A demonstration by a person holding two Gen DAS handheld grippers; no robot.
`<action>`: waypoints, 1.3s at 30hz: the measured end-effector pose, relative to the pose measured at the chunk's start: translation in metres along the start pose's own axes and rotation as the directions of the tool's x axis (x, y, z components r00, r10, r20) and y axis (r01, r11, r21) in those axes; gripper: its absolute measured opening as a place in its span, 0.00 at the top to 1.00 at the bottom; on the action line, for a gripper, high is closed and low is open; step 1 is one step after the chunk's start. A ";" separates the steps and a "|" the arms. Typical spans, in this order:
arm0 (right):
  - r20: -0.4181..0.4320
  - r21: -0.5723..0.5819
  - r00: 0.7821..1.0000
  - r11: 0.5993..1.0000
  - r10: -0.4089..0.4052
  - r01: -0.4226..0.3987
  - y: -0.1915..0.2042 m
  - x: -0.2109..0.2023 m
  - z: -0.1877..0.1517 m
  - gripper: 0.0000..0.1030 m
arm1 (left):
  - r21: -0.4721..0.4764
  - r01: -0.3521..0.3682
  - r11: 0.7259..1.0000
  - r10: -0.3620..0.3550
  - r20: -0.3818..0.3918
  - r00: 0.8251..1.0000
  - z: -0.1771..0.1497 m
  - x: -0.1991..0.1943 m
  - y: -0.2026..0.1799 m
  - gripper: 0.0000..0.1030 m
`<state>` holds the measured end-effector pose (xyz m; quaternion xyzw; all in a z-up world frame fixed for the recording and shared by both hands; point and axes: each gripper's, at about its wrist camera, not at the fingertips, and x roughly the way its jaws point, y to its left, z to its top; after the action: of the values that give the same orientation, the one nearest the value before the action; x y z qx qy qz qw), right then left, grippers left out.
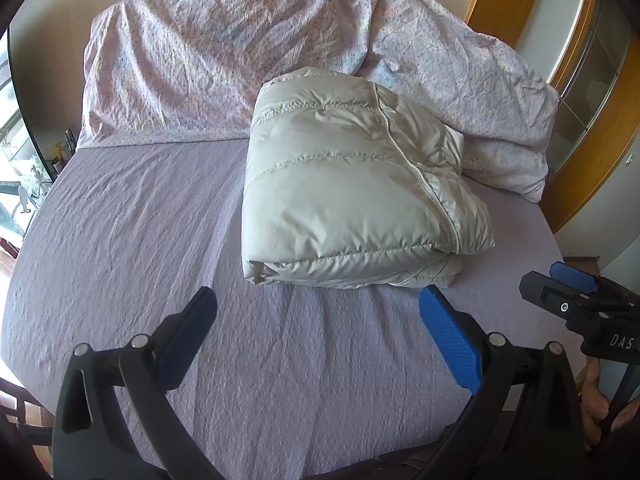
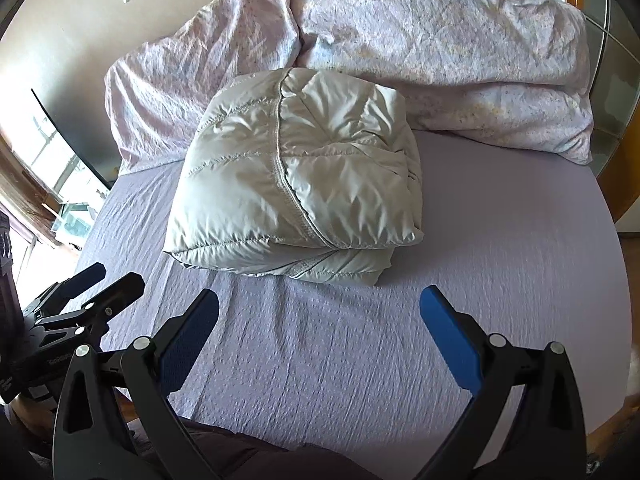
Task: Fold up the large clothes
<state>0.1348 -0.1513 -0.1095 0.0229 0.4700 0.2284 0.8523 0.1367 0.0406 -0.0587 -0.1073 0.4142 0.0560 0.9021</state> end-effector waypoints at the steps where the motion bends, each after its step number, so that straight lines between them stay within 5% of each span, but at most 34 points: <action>1: 0.003 0.000 1.000 1.000 0.001 -0.001 0.001 0.000 0.000 0.01 | -0.001 0.001 1.000 -0.001 0.000 1.000 0.000 0.000 0.000 0.02; 39: -0.003 0.020 1.000 1.000 0.011 -0.011 -0.001 0.003 -0.003 0.01 | 0.004 0.006 1.000 -0.006 0.000 1.000 -0.002 0.002 -0.003 0.03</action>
<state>0.1346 -0.1514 -0.1139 0.0335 0.4733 0.2286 0.8501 0.1370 0.0369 -0.0611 -0.1067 0.4142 0.0525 0.9024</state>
